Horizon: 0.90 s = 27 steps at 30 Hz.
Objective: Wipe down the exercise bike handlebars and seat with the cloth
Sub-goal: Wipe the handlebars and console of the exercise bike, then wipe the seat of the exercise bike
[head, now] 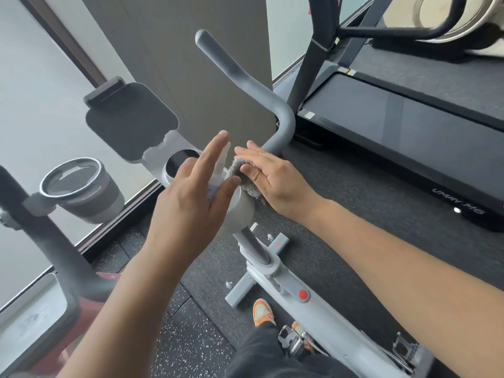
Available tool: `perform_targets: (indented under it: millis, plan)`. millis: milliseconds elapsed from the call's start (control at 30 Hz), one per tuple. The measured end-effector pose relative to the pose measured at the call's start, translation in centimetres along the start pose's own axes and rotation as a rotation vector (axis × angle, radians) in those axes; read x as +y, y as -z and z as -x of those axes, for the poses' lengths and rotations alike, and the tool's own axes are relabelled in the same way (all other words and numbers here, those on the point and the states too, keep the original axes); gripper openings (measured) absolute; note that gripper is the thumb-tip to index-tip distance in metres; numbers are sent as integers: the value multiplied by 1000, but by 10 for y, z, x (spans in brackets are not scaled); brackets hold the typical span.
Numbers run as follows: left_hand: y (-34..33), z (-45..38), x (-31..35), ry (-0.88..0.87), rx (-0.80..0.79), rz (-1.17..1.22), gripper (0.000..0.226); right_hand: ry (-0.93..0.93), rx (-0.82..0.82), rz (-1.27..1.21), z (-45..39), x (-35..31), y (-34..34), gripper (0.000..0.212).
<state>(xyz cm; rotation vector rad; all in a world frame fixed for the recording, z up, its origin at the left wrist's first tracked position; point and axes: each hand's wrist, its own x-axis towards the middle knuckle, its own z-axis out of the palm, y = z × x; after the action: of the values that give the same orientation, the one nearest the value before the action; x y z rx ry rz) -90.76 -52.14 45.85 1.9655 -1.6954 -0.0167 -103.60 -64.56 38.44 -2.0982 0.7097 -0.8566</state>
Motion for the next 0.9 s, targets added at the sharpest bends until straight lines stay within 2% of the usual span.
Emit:
perform_targets:
  millis: [267,467,733,900]
  plan:
    - [-9,18,3,-109,-47,17,60,-110,77,34,37,-9,1,39]
    - [-14,30,-5,-236,-123,85,60,-274,190,182,73,-24,-5,41]
    - [-44,59,-5,-424,-281,194,61,-421,410,238,170,-53,-25,27]
    - [-67,78,15,-525,-383,238,62,-606,450,395,230,-44,-38,35]
